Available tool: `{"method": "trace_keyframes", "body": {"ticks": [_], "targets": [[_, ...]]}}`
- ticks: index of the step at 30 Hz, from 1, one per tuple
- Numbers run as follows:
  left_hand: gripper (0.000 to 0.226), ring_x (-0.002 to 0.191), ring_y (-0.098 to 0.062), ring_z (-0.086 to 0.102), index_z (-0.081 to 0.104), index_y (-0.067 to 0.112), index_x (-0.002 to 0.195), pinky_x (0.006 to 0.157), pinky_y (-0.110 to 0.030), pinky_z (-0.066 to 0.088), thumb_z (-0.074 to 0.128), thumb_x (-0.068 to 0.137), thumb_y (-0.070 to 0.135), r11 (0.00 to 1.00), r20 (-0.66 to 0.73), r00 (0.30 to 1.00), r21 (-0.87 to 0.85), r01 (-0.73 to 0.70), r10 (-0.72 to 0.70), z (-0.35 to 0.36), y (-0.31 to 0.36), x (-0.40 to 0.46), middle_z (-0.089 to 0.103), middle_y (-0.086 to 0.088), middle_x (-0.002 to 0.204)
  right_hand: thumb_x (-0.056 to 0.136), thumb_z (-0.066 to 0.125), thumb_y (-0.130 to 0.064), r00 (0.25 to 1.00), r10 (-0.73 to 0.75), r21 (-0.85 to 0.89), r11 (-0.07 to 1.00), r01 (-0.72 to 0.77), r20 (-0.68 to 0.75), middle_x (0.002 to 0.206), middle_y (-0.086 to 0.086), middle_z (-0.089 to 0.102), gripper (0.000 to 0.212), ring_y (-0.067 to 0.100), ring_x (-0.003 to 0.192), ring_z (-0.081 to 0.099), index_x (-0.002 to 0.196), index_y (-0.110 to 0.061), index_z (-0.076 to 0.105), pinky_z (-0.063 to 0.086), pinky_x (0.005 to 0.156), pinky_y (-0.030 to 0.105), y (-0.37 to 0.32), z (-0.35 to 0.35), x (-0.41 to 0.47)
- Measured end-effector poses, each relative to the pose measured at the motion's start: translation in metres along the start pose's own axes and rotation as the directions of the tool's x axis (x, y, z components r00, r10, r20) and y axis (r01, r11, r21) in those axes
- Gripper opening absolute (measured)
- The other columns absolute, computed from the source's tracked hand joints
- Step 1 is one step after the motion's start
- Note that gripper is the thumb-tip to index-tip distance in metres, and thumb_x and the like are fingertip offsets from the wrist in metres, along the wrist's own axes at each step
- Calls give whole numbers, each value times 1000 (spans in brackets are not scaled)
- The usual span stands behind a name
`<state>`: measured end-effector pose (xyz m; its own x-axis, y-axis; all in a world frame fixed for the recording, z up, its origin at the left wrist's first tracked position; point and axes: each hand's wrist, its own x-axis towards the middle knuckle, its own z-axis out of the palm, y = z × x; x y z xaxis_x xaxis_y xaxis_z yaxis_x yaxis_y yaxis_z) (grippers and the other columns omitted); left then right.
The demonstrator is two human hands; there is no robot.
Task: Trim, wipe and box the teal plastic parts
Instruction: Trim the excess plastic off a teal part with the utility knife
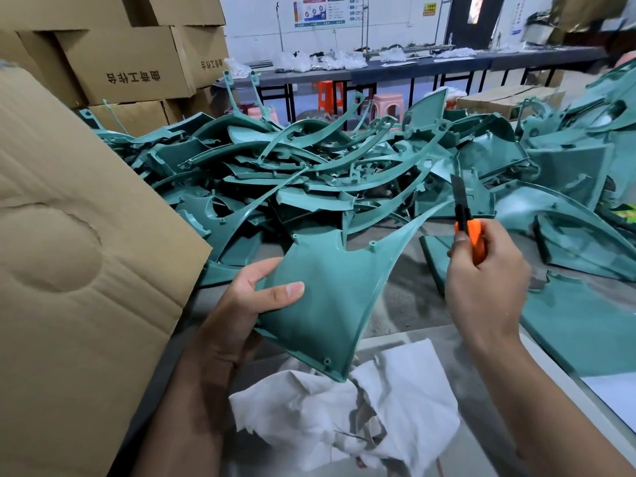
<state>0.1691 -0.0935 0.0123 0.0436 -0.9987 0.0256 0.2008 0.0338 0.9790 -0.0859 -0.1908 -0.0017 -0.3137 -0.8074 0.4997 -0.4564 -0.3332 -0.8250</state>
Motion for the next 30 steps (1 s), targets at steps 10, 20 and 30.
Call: {"method": "trace_keyframes", "body": {"ticks": [10, 20, 30], "targets": [[37, 92, -32, 73, 75, 10, 114, 74, -37, 60, 73, 79, 21, 1000, -110, 994, -16, -5, 3, 1, -3, 1, 75, -20, 111, 105, 61, -31, 920, -383, -21, 922, 386, 88, 61, -8, 51, 21, 12, 54, 48, 86, -24, 61, 36, 48, 30, -15, 0, -15], [34, 86, -31, 73, 78, 11, 107, 70, -42, 60, 72, 75, 22, 997, -256, 967, -73, -15, -4, 8, -6, 9, 76, -16, 103, 99, 67, -27, 798, -565, 154, 825, 544, 211, 69, -9, 57, 16, 9, 61, 52, 91, -14, 70, 42, 56, 27, -27, 4, -29], [44, 90, -29, 73, 67, 1, 120, 74, -37, 63, 65, 79, 17, 976, -164, 985, -199, -85, 53, 9, -3, 6, 73, -19, 111, 98, 64, -28, 702, -659, 389, 741, 547, 269, 64, -4, 48, 27, 9, 58, 46, 84, -5, 68, 33, 54, 20, -35, -3, -34]]}}
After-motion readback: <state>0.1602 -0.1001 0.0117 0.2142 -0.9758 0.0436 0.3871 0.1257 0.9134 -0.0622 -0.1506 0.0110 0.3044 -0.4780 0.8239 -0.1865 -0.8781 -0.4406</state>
